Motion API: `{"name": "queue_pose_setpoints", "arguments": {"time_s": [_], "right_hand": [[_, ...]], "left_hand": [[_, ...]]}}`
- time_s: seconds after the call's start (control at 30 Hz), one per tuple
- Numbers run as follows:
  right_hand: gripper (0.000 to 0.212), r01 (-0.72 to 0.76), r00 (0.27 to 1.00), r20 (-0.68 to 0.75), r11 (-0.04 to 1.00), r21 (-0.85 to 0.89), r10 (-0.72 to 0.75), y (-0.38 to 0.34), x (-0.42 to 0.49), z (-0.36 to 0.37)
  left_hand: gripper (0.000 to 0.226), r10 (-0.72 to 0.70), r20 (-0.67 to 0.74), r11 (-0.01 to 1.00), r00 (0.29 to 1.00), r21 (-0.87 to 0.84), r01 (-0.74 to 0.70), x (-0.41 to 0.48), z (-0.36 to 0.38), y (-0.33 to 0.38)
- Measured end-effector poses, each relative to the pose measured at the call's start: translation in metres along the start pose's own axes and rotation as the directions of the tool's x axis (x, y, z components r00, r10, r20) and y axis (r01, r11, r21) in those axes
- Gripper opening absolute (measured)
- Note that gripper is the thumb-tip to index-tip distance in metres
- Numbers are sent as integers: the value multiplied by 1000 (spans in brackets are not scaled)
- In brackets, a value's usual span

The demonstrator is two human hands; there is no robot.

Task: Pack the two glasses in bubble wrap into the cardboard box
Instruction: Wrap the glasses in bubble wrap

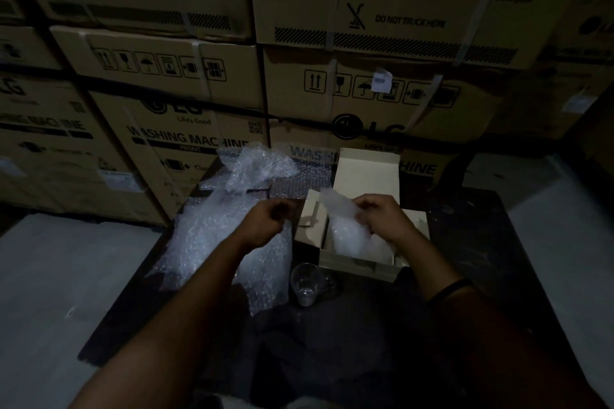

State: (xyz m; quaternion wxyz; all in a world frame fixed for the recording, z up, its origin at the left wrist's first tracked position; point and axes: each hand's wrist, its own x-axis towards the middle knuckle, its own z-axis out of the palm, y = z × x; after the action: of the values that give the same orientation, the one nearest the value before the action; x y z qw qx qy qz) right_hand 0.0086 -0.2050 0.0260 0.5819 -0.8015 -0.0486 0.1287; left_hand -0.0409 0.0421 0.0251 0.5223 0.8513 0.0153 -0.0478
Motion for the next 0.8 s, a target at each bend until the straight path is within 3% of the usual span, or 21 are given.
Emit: {"name": "queue_pose_setpoints", "arguments": {"time_s": [0.07,0.17,0.23,0.33,0.53,0.63,0.8], "right_hand": [[27,-132,988,-51,966,222,147,7,-2,2],[35,-248,965,70,782,572,254,17,-5,4],[49,-279,958,138,717,639,250,23,-8,6],[50,-266,964,142,778,569,225,28,-16,11],[10,-302,950,103,792,531,294,33,-36,28],[12,-319,948,133,858,404,290,33,-47,38],[21,-198,980,67,966,167,189,33,-57,62]], "left_hand": [[54,-37,64,981,997,193,24,-7,-1,-27],[58,-111,201,943,973,331,39,-19,6,-55],[62,-130,267,940,955,340,33,-28,14,-65],[63,-135,334,951,933,308,27,-38,26,-73],[68,-104,303,976,947,213,40,-52,44,-71],[66,-94,253,986,963,159,55,-51,48,-77],[64,-94,212,989,973,130,67,-50,50,-80]]}}
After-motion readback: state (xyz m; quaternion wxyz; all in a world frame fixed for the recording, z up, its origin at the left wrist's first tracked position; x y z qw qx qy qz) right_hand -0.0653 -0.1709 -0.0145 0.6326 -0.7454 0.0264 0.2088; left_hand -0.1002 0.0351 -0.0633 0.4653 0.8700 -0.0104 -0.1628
